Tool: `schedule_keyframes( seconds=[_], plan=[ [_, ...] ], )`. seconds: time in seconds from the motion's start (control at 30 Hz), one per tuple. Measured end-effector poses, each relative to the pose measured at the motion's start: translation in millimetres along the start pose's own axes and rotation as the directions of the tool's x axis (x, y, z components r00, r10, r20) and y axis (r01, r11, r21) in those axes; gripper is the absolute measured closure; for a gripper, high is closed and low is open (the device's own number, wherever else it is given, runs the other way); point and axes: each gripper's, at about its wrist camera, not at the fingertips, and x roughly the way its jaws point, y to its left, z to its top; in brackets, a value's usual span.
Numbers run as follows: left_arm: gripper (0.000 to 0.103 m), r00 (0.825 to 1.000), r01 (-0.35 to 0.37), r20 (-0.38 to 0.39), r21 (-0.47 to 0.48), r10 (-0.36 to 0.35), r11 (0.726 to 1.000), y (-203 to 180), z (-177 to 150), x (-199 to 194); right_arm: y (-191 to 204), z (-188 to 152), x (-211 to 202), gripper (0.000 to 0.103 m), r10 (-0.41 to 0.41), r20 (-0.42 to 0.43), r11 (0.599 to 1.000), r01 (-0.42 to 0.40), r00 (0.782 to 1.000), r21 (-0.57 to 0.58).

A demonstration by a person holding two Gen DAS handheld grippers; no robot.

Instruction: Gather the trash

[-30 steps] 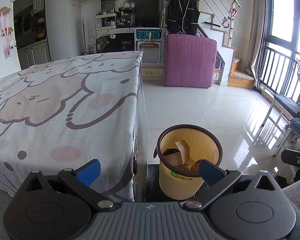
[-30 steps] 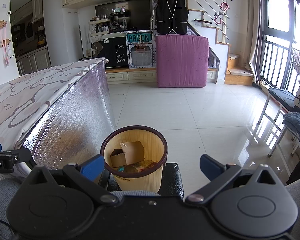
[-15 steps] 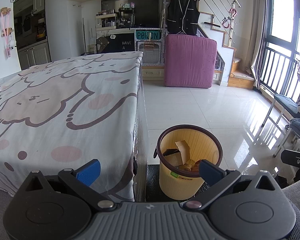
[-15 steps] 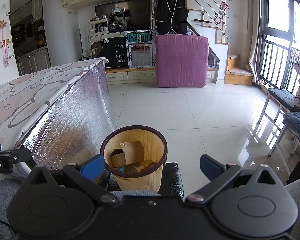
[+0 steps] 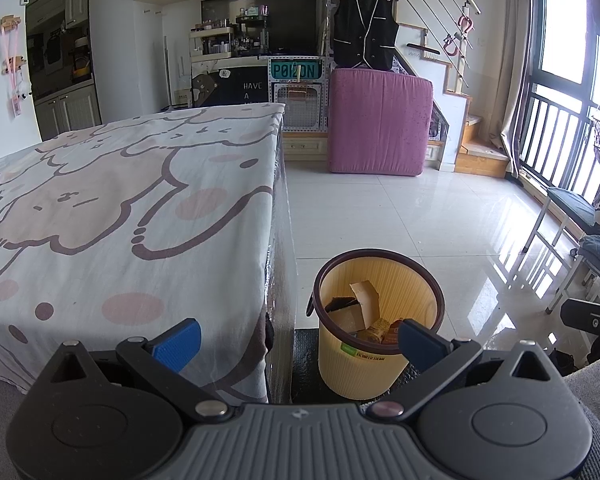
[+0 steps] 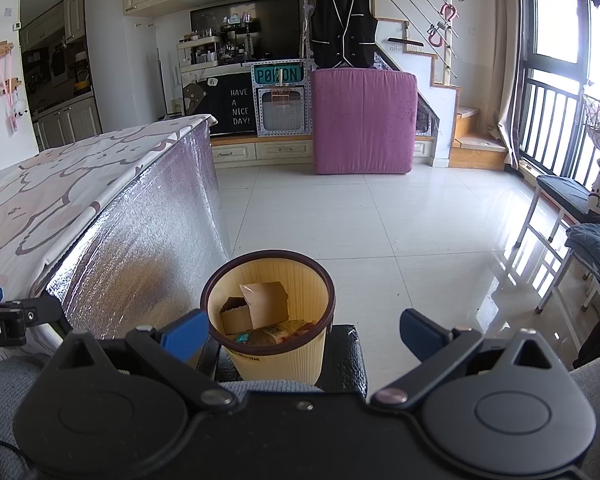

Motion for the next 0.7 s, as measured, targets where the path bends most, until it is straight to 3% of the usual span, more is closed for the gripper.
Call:
schedule_keyframes(
  seconds=[0.7],
  plan=[
    [0.000, 1.000, -0.003, 0.000, 0.005, 0.003, 1.000, -1.2, -0.5, 0.4, -0.2, -2.1, 0.9, 0.000, 0.001, -0.001, 1.000, -0.001, 1.000, 0.002]
  ],
)
